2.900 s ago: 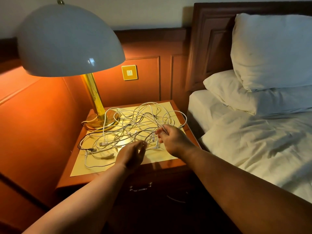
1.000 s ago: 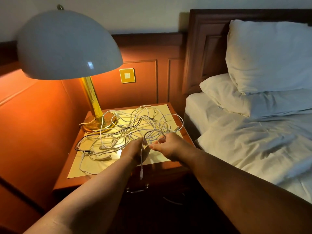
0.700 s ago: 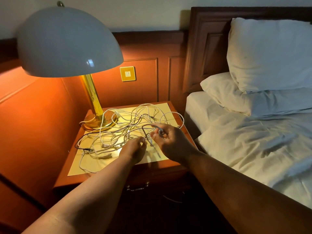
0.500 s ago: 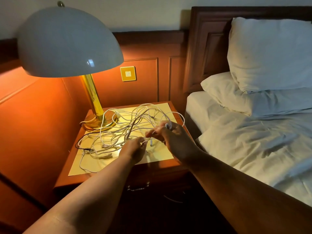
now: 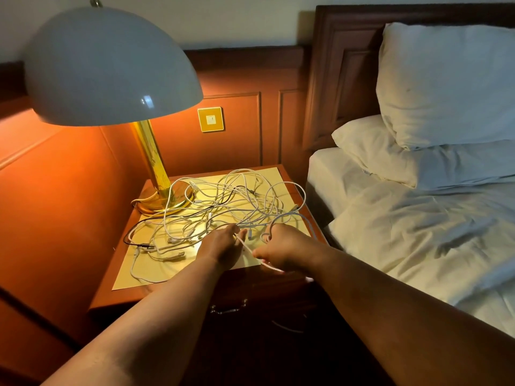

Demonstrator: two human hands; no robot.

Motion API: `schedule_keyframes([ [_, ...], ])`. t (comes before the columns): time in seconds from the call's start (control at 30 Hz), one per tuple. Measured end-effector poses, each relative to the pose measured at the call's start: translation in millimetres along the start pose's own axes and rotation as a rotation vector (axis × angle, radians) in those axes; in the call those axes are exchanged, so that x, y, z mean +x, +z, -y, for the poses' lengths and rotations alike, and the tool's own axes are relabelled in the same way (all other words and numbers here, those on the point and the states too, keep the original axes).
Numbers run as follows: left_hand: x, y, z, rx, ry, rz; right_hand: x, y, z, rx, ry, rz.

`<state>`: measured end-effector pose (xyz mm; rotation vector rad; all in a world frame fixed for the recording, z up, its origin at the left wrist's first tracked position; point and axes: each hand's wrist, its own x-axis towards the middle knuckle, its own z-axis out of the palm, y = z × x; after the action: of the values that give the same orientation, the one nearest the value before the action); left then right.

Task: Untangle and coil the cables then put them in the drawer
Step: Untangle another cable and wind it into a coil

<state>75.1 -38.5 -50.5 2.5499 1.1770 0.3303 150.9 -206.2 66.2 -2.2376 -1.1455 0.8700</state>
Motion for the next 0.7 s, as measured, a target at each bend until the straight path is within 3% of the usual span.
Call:
schedule_keyframes([
  [0.3,1.8,3.7,1.7,0.006,0.006,-0.009,-0.2,-6.0,-3.6,-0.312,-0.029,-0.030],
  [0.47,2.8,-10.6,2.0,-0.132,0.048,0.072,-6.6,-10.4,-0.1,-0.207,-0.087,-0.125],
  [0.57,-2.5,-33.2,-3.5,-0.285,0.077,0.009,-15.1,-16.6,4.2,-0.133,-0.145,-0.177],
  [0.7,-14.0,-68.0,-9.8,-0.506,0.150,-0.053,-32.0,-27.1,13.5,0.026,-0.135,-0.024],
])
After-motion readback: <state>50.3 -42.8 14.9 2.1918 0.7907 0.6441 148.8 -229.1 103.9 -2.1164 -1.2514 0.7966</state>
